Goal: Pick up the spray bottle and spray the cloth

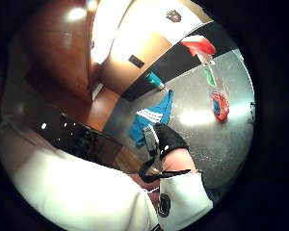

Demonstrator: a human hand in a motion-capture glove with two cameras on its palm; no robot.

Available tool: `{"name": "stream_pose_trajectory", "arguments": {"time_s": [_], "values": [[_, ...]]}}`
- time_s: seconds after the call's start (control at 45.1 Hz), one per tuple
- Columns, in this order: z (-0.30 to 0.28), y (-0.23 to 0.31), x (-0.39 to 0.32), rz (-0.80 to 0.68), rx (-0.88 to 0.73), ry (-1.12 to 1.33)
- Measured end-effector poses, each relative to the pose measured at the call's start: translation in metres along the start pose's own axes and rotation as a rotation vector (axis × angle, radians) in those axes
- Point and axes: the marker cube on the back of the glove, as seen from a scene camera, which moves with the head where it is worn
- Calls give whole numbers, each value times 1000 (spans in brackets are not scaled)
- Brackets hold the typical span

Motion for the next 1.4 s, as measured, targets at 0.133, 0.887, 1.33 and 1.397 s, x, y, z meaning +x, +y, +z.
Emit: {"name": "stream_pose_trajectory", "arguments": {"time_s": [0.133, 0.887, 1.33, 1.397], "values": [[10, -14, 25, 82, -18, -91], [118, -99, 56, 413, -91, -450], [136, -130, 67, 542, -157, -458], [138, -130, 68, 546, -188, -467]]}}
